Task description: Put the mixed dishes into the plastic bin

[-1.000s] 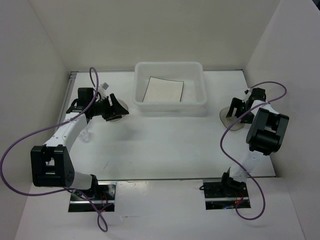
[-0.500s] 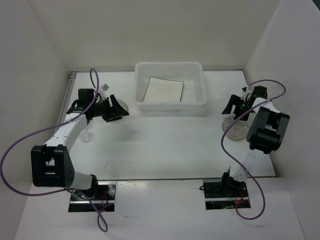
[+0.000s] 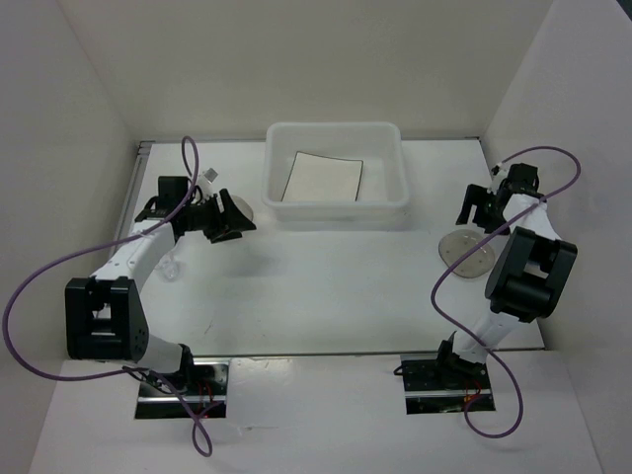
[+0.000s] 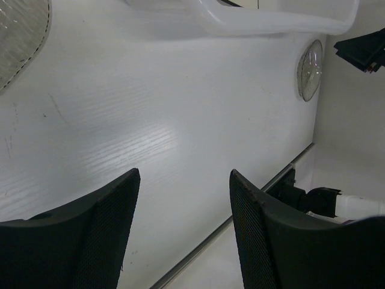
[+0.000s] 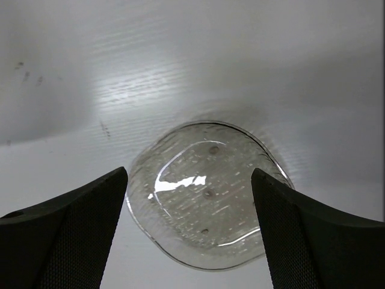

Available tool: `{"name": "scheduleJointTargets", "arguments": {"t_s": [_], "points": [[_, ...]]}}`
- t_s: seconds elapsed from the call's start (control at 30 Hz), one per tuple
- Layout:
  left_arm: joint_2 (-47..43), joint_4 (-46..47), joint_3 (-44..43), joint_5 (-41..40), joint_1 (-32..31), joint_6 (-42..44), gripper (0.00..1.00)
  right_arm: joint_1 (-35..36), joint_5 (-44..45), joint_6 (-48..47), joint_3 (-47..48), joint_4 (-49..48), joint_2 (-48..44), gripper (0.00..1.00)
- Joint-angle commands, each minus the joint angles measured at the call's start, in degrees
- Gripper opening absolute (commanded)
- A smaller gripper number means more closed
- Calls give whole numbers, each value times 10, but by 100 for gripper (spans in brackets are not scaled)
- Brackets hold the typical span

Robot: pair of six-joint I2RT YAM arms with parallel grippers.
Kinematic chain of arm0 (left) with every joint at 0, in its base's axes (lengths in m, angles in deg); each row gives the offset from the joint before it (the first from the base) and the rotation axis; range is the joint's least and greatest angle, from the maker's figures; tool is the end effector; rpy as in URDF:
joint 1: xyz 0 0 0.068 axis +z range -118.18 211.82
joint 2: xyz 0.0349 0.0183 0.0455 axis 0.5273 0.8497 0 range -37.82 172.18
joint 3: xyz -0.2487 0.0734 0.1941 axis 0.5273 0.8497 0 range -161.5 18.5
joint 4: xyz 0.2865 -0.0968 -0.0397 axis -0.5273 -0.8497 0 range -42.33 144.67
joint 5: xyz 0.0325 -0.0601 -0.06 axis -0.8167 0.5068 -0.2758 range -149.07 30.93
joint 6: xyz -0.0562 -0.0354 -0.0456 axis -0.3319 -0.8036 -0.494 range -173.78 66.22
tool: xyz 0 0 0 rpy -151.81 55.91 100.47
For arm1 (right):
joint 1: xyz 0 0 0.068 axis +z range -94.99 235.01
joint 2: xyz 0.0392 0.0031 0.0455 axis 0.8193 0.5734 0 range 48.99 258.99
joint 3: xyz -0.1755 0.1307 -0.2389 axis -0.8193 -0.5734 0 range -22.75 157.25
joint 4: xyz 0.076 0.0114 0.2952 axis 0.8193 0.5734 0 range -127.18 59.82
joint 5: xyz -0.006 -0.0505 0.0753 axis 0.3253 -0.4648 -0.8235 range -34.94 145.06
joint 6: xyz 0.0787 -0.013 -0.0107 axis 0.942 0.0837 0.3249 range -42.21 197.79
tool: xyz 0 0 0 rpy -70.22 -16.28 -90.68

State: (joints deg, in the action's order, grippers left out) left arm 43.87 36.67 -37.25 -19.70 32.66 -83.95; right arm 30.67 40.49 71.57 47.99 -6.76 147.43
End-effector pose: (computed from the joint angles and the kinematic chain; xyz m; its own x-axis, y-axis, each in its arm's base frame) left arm 0.3548 -0.0389 0.2645 -0.8237 -0.4006 -0.4012 0.0363 0.6689 -0.7425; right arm 0.3959 -0.1599 0.2245 -0.7991 0.2466 -0.5483 0.1924 0.9690 0.1553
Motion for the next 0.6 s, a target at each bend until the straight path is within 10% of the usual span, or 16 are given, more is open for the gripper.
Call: {"name": "scheduleJointTargets", "arguments": {"t_s": [0.0,0.57], "points": [[17,5,-30,22,3,13,69,-4,82,-13,-26,14,-21,88],[22,5,-26,22,3,18,69,-27,153,-76,-16,10,55,87]]}}
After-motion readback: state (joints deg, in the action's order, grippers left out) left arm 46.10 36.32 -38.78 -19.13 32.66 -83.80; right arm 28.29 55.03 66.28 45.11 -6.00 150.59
